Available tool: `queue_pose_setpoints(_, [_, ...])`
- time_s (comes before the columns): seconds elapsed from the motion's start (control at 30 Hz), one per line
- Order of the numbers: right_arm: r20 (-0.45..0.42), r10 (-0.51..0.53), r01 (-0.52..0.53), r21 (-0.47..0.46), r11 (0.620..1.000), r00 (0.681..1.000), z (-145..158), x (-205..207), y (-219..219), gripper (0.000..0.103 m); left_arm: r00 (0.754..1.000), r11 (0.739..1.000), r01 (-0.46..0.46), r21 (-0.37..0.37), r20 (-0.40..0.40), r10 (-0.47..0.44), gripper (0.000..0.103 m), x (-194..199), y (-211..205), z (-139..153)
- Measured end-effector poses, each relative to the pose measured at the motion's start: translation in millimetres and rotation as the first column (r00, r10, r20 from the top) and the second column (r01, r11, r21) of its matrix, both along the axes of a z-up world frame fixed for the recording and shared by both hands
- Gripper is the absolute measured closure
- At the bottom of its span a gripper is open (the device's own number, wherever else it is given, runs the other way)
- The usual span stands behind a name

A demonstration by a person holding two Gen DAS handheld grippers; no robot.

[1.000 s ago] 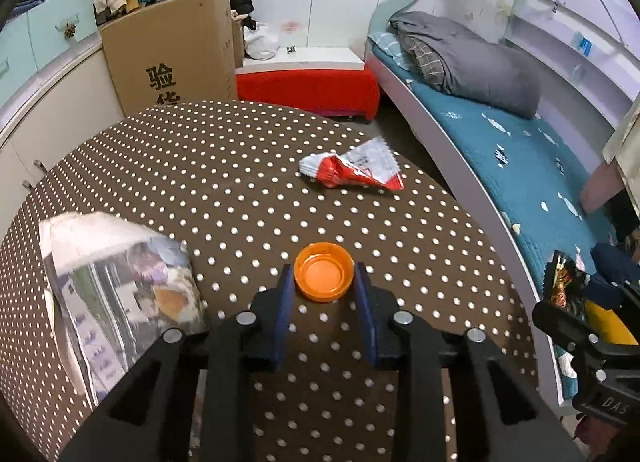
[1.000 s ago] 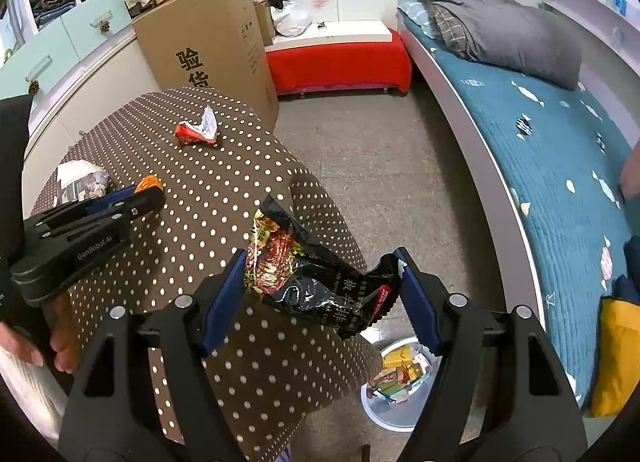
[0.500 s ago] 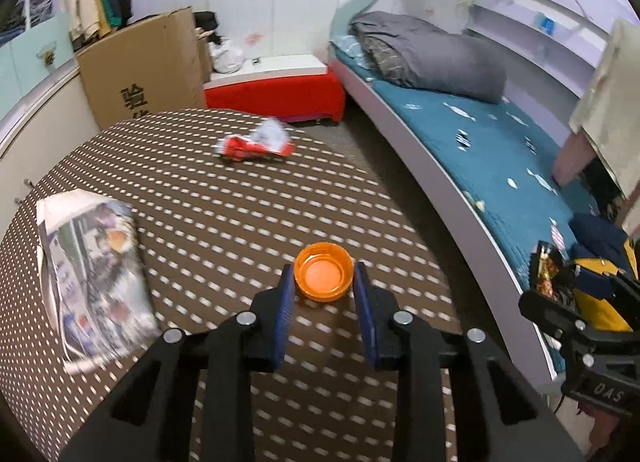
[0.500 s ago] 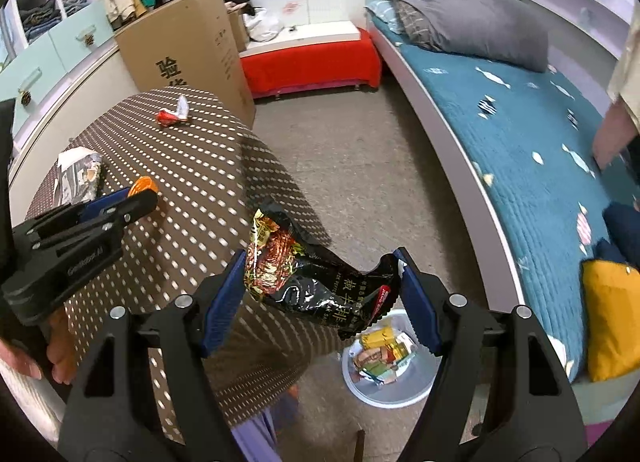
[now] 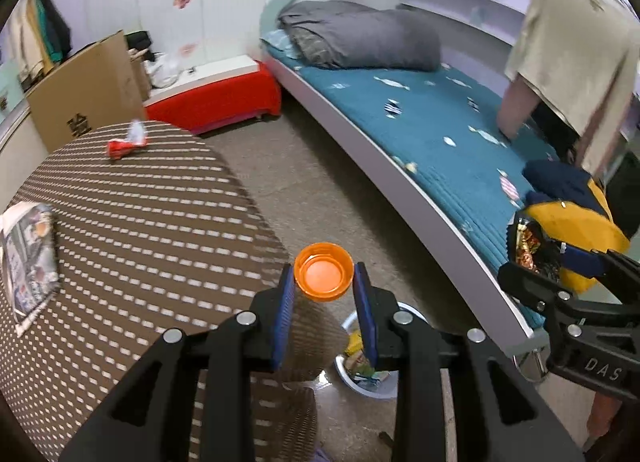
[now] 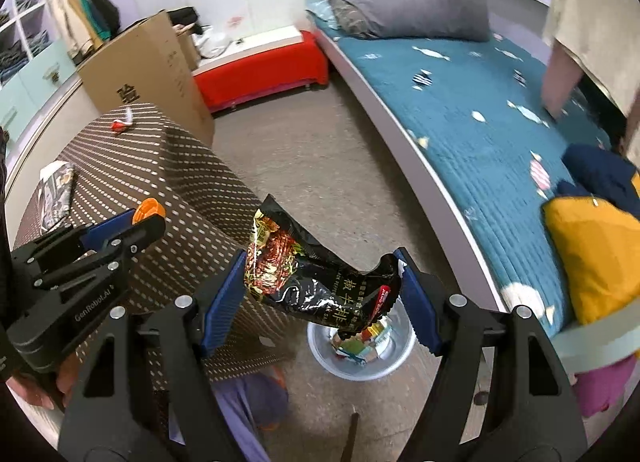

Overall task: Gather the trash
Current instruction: 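Carry the black snack bag and orange cap over the bucket with both tools, then open both grippers to drop the snack bag and cap into the bucket, then move both tools back over the polka-dot table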

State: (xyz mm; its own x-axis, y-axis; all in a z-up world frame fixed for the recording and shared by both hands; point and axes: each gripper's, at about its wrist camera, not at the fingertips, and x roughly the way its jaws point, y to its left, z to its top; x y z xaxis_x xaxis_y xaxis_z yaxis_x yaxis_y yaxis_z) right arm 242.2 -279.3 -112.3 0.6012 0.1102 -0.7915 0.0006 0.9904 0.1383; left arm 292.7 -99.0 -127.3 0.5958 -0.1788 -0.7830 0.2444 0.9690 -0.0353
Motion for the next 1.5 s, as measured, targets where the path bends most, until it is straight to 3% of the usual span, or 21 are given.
queue_pose_setpoints(0.47, [-0.096, -0.16, 0.163, 0.024, 0.986, 0.982, -47, -45, -78, 0.032, 0.983, 0.986, 0.163, 0.022, -0.087, -0.16, 0.072, -30, -96, -46])
queue_pose_setpoints(0.5, [-0.105, -0.169, 0.172, 0.024, 0.985, 0.98, -52, -47, -82, 0.032, 0.981, 0.984, 0.175, 0.023, -0.09, -0.172, 0.067, -32, -101, -49])
queue_pose_setpoints(0.53, [-0.112, -0.174, 0.178, 0.025, 0.984, 0.978, -54, -48, -84, 0.031, 0.979, 0.983, 0.184, 0.026, -0.093, -0.18, 0.049, -33, -105, -51])
queue_pose_setpoints(0.57, [-0.119, -0.179, 0.183, 0.026, 0.983, 0.977, -57, -49, -86, 0.031, 0.98, 0.983, 0.181, 0.03, -0.088, -0.178, 0.042, -32, -106, -53])
queue_pose_setpoints(0.6, [-0.126, -0.182, 0.187, 0.027, 0.982, 0.975, -61, -50, -88, 0.031, 0.981, 0.983, 0.179, 0.034, -0.083, -0.175, 0.042, -32, -108, -54])
queue_pose_setpoints(1.0, [-0.185, -0.152, 0.162, 0.044, 0.986, 0.971, -79, -26, -63, 0.027, 0.985, 0.989, 0.14, 0.047, -0.109, -0.135, 0.042, -15, -66, -52])
queue_pose_setpoints(1.5, [-0.164, -0.138, 0.142, 0.017, 0.99, 0.977, -63, -23, -48, 0.023, 0.988, 0.989, 0.144, 0.02, -0.068, -0.142, 0.038, -23, -48, -31])
